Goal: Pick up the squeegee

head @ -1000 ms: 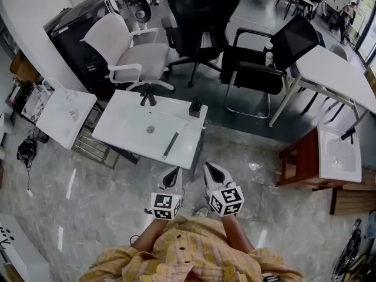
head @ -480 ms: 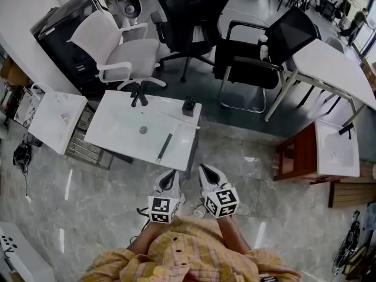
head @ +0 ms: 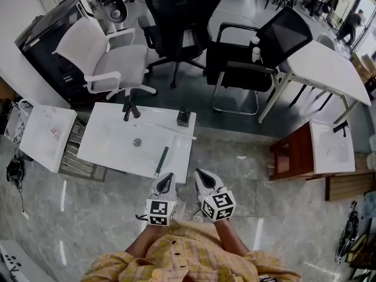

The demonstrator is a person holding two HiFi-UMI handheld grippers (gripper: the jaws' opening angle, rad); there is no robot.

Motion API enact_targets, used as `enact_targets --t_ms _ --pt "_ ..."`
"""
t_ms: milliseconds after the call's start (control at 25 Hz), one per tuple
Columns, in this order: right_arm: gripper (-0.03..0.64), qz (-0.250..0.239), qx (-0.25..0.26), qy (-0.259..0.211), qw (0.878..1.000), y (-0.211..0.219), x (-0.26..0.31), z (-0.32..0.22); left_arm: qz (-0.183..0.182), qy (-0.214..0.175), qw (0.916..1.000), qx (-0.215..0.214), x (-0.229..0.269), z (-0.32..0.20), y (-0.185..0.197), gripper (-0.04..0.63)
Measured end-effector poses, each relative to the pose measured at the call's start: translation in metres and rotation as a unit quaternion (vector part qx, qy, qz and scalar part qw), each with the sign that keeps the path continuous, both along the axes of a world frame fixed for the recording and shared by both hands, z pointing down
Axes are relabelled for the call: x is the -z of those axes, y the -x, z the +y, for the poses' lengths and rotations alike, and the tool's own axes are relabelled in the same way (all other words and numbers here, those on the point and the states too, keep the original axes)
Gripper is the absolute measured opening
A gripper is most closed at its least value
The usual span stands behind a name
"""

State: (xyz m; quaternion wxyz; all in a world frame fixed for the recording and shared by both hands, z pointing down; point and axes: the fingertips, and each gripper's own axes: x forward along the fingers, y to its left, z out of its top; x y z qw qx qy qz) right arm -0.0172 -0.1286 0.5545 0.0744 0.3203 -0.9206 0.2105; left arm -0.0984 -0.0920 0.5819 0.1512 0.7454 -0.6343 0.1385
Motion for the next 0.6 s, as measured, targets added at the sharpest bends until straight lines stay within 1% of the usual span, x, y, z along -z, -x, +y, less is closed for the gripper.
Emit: enact_targets --t_ms 240,440,600 --pt "-0.003 0.003 -0.014 0.009 1.0 0.02 -0.007 -0.022 -0.005 0.014 0.9998 -0.016 -0.013 -0.024 0.021 0.0" --pt "-0.003 0.016 -0.018 0.021 0.999 0.034 -0.021 -0.035 0.007 0.025 0.9994 -0.025 -0.025 -0.043 0.03 0.0" --pt "-0.003 0.024 -0.028 0.033 0.999 0.041 -0.034 -0.047 0.005 0.038 0.9987 -0.035 -0.042 -0.059 0.038 0.0"
